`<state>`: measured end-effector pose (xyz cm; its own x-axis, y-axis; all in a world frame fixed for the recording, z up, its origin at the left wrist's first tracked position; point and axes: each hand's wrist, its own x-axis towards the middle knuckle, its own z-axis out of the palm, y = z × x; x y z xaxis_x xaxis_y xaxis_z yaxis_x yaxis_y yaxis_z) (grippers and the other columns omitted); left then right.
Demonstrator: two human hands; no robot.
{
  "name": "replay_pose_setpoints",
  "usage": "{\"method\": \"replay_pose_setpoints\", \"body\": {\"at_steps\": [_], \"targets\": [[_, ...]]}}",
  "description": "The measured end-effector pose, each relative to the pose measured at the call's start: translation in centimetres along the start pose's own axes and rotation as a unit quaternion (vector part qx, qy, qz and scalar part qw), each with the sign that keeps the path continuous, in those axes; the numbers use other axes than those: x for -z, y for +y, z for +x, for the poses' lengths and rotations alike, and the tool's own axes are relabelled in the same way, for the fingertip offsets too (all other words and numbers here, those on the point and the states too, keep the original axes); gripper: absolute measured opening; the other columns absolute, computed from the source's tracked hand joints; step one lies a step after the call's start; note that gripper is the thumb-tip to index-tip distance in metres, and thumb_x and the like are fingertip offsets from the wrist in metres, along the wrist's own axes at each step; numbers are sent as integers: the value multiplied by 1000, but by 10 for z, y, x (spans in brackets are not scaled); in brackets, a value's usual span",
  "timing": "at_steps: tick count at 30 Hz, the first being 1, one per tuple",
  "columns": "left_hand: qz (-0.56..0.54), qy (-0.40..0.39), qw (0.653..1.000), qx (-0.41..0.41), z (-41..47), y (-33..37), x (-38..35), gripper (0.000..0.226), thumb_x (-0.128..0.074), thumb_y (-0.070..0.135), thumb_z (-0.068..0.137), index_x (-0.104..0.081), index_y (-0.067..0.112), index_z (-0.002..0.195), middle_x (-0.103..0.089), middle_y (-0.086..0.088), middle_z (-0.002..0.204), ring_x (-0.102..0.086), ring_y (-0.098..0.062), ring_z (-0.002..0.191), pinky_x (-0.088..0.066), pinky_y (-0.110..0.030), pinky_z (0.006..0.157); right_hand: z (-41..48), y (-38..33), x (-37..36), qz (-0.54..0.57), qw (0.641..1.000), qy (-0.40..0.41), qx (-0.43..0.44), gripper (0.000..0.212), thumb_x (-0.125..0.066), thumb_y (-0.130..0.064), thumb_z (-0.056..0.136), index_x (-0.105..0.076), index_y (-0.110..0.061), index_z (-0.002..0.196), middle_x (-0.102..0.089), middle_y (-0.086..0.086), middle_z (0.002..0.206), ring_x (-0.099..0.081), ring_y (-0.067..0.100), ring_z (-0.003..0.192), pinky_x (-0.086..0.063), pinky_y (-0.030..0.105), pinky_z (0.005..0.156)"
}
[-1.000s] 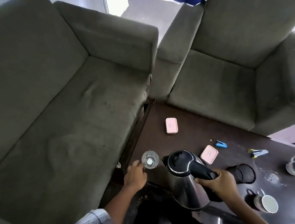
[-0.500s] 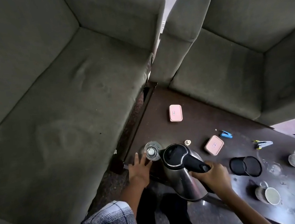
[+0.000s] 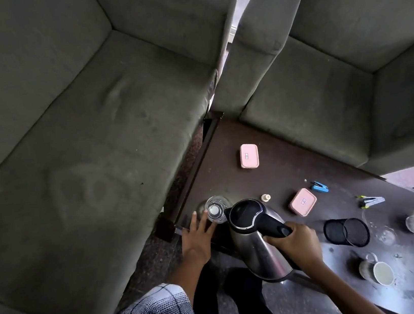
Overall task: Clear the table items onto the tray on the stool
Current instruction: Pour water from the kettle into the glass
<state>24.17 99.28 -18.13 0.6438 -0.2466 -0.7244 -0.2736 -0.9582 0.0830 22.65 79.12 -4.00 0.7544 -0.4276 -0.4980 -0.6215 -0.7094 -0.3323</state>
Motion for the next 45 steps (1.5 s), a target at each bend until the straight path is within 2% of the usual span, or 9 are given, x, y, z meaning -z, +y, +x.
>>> {"method": "replay_pose_setpoints", "body": {"at_steps": [4, 17, 23, 29, 37, 45], "targets": [[-1, -1, 1000, -4, 2, -3, -3, 84, -53, 33, 88, 7, 37, 147, 29, 3, 154, 17, -32, 144, -27, -51, 107, 1, -6, 0, -15, 1000, -1, 0, 32, -79, -43, 60, -54, -23, 61, -57, 1, 62, -53, 22, 66, -36, 25, 58], [-10, -44, 999, 14, -2, 8, 16, 85, -58, 26, 89, 3, 31, 149, 26, -1, 155, 17, -28, 144, -26, -56, 107, 0, -3, 1, -31, 1000, -4, -2, 31, -77, -46, 60, -61, -20, 67, -60, 1, 66, -56, 22, 68, -36, 25, 58], [-8, -40, 999, 12, 0, 7, 14, 85, -59, 27, 88, 1, 32, 149, 24, -1, 156, 15, -28, 145, -25, -51, 110, 0, 2, 2, -28, 1000, -9, -3, 36, -76, -44, 59, -48, -23, 52, -60, 2, 63, -60, 26, 69, -38, 26, 57], [-19, -27, 999, 11, 1, 8, 17, 78, -54, 19, 90, -5, 30, 149, 19, -2, 157, 13, -26, 145, -20, -46, 114, -1, 4, 5, -27, 1000, -8, -1, 36, -77, -44, 59, -50, -21, 53, -59, 2, 61, -57, 24, 64, -36, 26, 56], [-11, -26, 1000, 10, 0, 6, 19, 75, -50, 17, 91, -6, 31, 149, 19, 0, 157, 15, -26, 145, -19, -45, 115, 1, 10, 5, -36, 999, -7, -1, 33, -77, -46, 57, -60, -18, 62, -62, 3, 63, -61, 25, 67, -38, 26, 54], [-1, -34, 999, 18, 0, 7, 19, 73, -47, 18, 92, -5, 33, 149, 19, 0, 157, 14, -26, 145, -21, -46, 114, 3, 14, 7, -48, 999, -11, 9, 38, -75, -47, 58, -51, -19, 54, -62, 3, 61, -61, 25, 66, -34, 26, 48]]}}
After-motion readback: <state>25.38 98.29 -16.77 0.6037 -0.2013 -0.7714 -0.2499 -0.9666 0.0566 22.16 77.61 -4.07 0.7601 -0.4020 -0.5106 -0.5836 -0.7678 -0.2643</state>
